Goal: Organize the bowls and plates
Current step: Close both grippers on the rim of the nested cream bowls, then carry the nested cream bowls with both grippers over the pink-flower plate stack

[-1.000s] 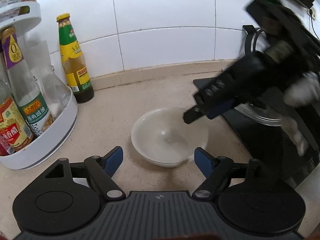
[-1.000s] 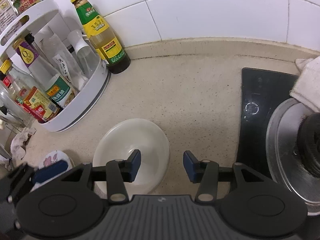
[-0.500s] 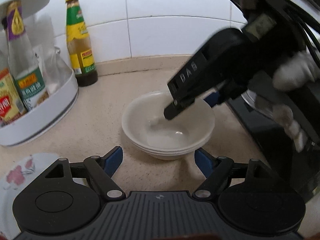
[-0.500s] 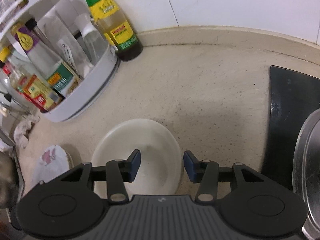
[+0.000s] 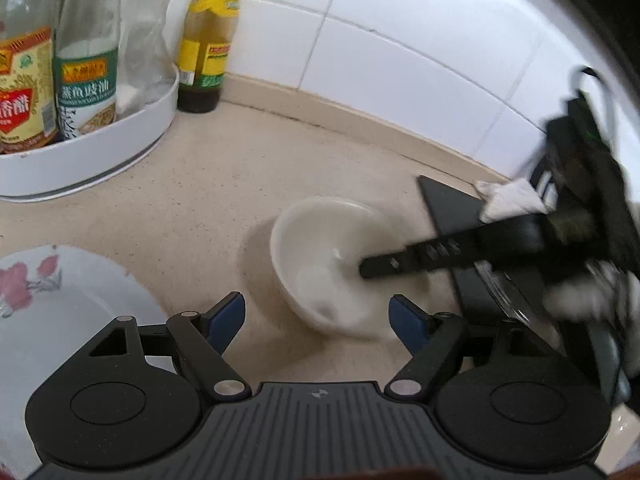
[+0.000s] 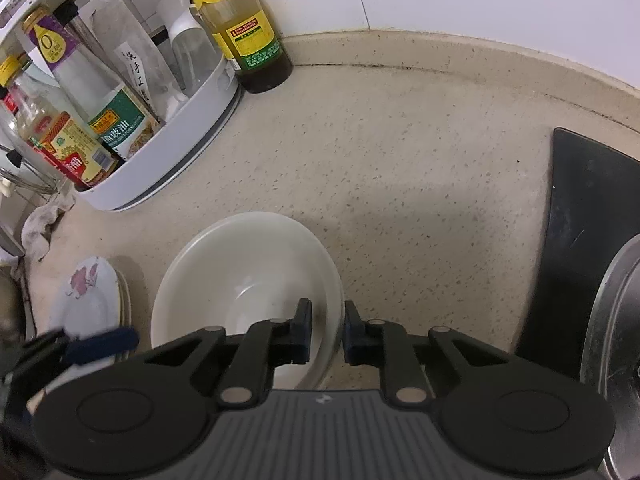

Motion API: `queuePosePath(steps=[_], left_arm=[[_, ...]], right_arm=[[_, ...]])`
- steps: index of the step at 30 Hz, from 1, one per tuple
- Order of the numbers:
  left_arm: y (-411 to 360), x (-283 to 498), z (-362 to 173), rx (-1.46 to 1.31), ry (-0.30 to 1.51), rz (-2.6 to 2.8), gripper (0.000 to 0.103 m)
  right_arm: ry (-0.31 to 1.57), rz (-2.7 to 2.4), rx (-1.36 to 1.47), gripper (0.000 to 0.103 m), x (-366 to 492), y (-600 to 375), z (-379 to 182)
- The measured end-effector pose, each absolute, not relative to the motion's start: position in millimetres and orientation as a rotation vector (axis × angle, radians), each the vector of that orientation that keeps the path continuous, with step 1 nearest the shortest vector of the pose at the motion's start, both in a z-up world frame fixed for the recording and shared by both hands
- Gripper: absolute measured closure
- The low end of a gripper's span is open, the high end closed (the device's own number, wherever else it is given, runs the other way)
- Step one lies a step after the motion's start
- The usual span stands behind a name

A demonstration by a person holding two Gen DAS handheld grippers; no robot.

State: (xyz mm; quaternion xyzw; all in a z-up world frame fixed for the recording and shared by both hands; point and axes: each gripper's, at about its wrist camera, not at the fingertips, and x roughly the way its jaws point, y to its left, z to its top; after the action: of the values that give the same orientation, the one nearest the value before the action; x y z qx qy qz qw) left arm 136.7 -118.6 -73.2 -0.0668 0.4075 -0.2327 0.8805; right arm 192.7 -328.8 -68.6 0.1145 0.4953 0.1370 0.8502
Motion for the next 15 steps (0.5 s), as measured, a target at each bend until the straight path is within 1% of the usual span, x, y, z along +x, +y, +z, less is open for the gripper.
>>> queuePosePath(steps=[1, 2, 3, 5, 10, 15], left_arm=[[-121.7, 143.6, -76.4, -0.14, 0.868, -0.472, 0.036], [-124.4, 150.8, -81.5, -0.147, 0.9, -0.457, 0.044], [-125.8, 156.5, -87.2, -0.162, 0.933, -0.46, 0.062], [-123.7, 163.1, -94.9, -0.228, 0.964, -0.468, 0.066], [-126.3, 161.6, -94.9, -0.181, 0.946, -0.451, 0.074], [-125.5, 152.6, -89.8, -0.169, 0.927, -0.445, 0.074]], right_arm=[[1.046, 0.29, 0.247, 0.087, 192.7, -329.6, -68.6], [1.046, 0.291, 0.251, 0.087, 192.6, -330.2, -68.6], [1.047, 0.29, 0.253, 0.088, 192.3, -330.4, -68.6], [1.046, 0.296, 0.26, 0.088, 190.9, -330.7, -68.7], [1.04, 0.306, 0.289, 0.088, 184.9, -332.9, -66.3], [1.028, 0.319, 0.294, 0.088, 180.5, -332.9, -60.0]])
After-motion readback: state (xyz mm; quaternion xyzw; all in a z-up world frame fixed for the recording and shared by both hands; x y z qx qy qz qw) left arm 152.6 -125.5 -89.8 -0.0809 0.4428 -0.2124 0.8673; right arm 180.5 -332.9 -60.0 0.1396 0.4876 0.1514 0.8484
